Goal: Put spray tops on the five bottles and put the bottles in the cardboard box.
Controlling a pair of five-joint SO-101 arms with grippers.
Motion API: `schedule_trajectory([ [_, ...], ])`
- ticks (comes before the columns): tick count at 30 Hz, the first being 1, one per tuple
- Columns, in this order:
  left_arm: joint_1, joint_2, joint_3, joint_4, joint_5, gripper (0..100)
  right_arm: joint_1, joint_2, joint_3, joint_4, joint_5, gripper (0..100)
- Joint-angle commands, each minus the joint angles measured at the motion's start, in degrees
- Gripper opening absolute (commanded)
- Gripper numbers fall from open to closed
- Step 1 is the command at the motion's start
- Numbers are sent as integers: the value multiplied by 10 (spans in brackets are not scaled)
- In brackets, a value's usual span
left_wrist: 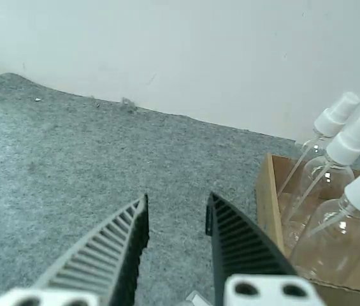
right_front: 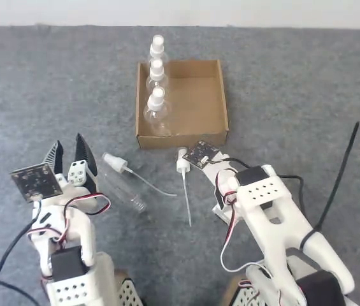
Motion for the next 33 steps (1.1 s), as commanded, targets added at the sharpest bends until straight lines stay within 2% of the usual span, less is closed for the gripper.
schedule_trajectory([
  [1,-1,-9,-7,-18,-5,141,-5,-38,-6,-7,15,326],
  [14,-1,-9,-7,-18,-5,141,-15,-37,-6,-9,107,319],
  [19,0,-9,-7,-18,-5,141,-15,-37,-5,-13,137,243],
  [29,0,-9,-7,-18,-5,141,-11,-38,11,-15,153,228],
  [33,0,-9,-7,-18,-5,141,-12,-39,11,-14,152,147],
])
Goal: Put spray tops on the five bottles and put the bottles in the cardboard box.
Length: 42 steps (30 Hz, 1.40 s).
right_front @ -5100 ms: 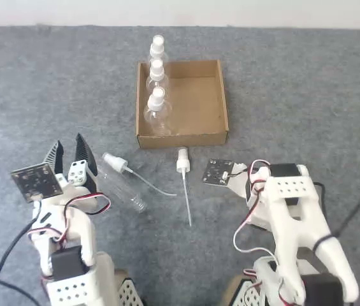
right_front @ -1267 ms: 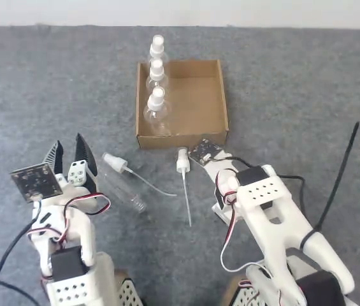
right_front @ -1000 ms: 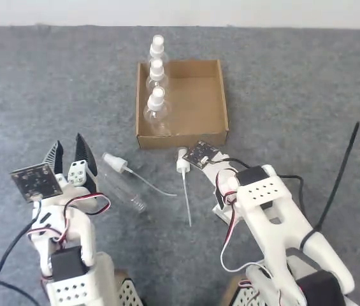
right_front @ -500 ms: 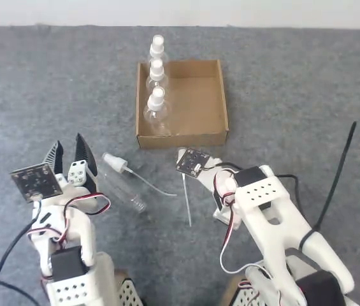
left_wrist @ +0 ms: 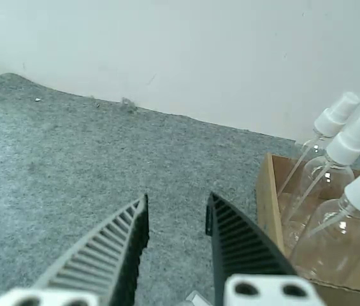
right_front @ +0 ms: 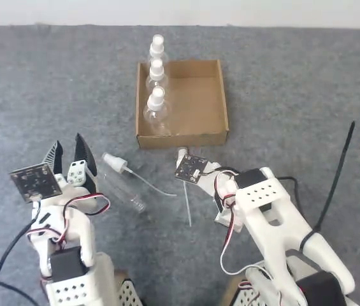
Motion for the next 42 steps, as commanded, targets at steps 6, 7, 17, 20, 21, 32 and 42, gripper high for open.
schedule_trajectory([
  [6,0,-9,-7,-18,-6,141,-1,-46,-21,24,6,102],
  [7,0,-9,-7,-18,-6,141,-1,-46,-32,39,5,102],
  [17,0,-9,-7,-18,-6,141,-6,-46,-144,162,-115,102],
  [20,0,-9,-7,-18,-6,141,-6,-47,-158,180,-135,102],
  [21,0,-9,-7,-18,-6,141,-6,-51,-159,184,-141,102],
  [32,0,-9,-7,-18,-6,141,-6,-264,-156,237,-212,101],
  [42,0,-9,-7,-18,-6,141,-6,-354,-156,230,-274,101],
])
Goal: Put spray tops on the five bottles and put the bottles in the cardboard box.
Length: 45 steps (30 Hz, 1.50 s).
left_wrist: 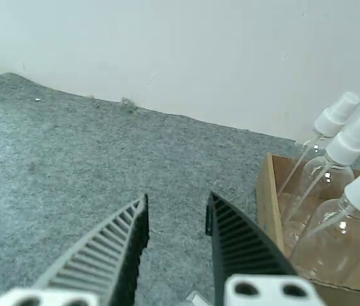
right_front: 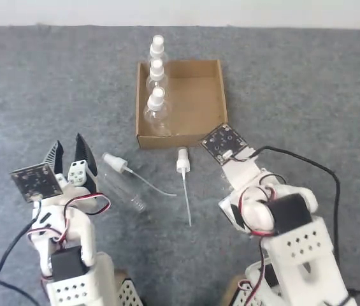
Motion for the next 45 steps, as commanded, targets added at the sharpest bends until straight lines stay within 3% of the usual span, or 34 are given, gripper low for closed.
schedule_trajectory([
  [1,0,-9,-7,-18,-6,141,-4,-46,-33,-1,-22,101],
  [8,0,-9,-7,-18,-6,141,-18,-110,-31,-10,-25,101],
  [13,0,-9,-6,-17,-6,141,-27,-167,25,-75,-65,100],
  [34,0,-9,-1,-18,-6,141,-24,-314,254,-284,-71,100],
  [45,0,-9,-1,-18,-6,141,-24,-394,322,-313,-138,100],
])
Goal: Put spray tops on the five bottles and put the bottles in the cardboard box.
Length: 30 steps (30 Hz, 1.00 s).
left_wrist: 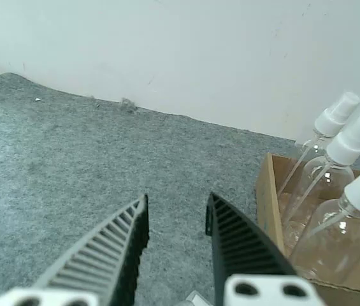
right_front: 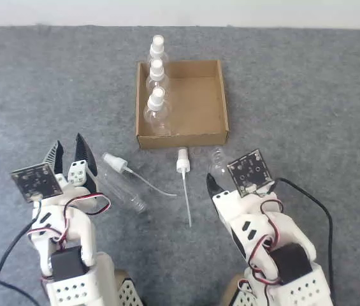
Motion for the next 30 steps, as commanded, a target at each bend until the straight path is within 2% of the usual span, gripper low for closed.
schedule_trajectory([
  [1,0,-9,-1,-18,-6,141,0,-42,9,-14,-14,100],
  [8,1,-9,-4,-18,-6,141,2,-93,34,-15,-15,100],
  [11,9,-9,-4,-18,-6,142,29,-113,34,-12,-25,100],
  [16,52,-9,-4,-13,-22,166,84,-124,43,-14,-54,99],
  [20,92,-9,-15,25,-40,212,91,-124,74,-32,-55,99],
  [25,163,-9,-56,100,-67,215,91,-124,100,-41,-55,101],
  [30,215,-8,-70,112,-83,214,111,-124,100,-42,-55,101],
])
